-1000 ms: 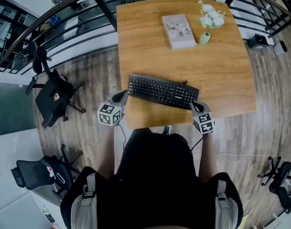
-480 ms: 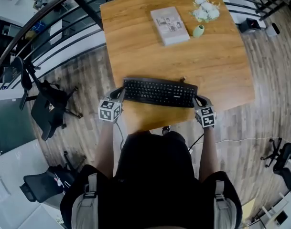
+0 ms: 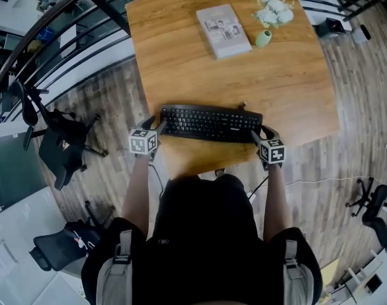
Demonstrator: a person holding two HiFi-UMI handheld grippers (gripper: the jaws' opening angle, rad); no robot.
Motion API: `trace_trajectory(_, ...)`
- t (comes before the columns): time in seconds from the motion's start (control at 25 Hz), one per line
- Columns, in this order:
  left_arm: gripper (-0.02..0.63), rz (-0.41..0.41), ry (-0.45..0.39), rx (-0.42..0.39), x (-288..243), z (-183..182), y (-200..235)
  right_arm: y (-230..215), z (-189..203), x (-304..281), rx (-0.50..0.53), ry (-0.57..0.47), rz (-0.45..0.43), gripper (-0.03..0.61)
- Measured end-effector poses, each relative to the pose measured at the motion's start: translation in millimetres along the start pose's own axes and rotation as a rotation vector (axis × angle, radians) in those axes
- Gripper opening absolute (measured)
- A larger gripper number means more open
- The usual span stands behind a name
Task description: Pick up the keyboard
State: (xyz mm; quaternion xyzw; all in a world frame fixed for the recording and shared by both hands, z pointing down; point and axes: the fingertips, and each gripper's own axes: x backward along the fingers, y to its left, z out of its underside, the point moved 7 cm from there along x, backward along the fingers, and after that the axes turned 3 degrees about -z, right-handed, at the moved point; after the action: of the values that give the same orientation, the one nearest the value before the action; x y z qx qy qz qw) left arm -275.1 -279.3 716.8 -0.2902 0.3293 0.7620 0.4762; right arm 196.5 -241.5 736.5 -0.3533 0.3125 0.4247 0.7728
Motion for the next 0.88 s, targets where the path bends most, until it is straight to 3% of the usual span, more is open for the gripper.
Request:
trace_trajectory(0.28,0.245,0.041,0.033,0.032,-10,8,2,-4,-1,3,-0.028,-0.01,0.03,0.236)
trace_trajectory(0.64,0.255,0.073,0.064,0.034,-23,13,-2,-8,12,-11,-0.128,0.014,-0.034,0.244)
trace_trajectory(0.88,0.247,0.089,0.018,0.106,-26,20,-5,-7,11,-12,-0.203,0.011,-0.087,0.209)
